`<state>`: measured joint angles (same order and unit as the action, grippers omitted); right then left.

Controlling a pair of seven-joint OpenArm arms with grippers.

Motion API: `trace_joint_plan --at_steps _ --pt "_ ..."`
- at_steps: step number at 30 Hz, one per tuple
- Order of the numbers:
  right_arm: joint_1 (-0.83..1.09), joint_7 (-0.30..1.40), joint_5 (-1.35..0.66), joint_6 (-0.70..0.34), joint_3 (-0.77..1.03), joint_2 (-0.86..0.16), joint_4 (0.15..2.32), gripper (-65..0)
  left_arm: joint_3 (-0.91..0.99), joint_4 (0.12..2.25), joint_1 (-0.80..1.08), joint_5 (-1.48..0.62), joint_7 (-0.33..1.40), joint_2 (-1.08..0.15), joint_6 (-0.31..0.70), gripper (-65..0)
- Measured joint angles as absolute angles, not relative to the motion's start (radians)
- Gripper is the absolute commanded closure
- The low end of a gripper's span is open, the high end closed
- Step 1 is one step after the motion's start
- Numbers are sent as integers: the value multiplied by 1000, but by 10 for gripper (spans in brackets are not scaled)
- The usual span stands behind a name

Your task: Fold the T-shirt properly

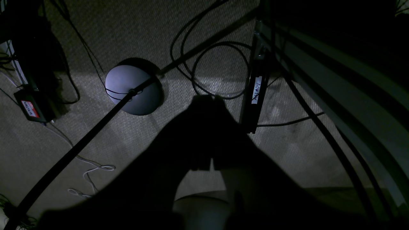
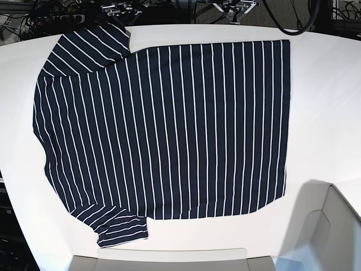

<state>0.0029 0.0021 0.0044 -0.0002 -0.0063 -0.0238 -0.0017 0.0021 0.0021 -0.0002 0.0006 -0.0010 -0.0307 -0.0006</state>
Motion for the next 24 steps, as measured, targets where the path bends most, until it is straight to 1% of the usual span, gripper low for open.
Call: trace_joint_plan --at_steps 24 --pt "19 -1 4 -3 -7 -24 -2 0 2 2 17 1 -3 -50 -1 -4"
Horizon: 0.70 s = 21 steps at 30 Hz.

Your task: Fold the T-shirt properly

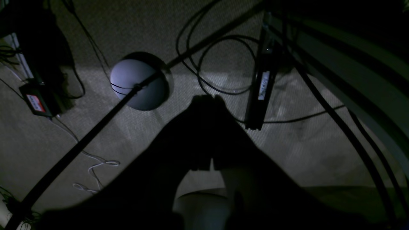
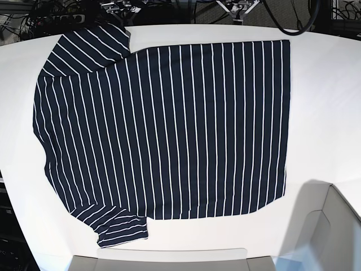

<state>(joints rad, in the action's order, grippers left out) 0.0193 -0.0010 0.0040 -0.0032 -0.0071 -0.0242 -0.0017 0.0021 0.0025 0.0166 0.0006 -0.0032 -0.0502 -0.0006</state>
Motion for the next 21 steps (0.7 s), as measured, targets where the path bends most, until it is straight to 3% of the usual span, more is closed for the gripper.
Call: trace_joint_plan --at_steps 21 --pt "31 -1 4 -4 -3 -38 -2 0 2 6 31 1 -4 -49 0 -4"
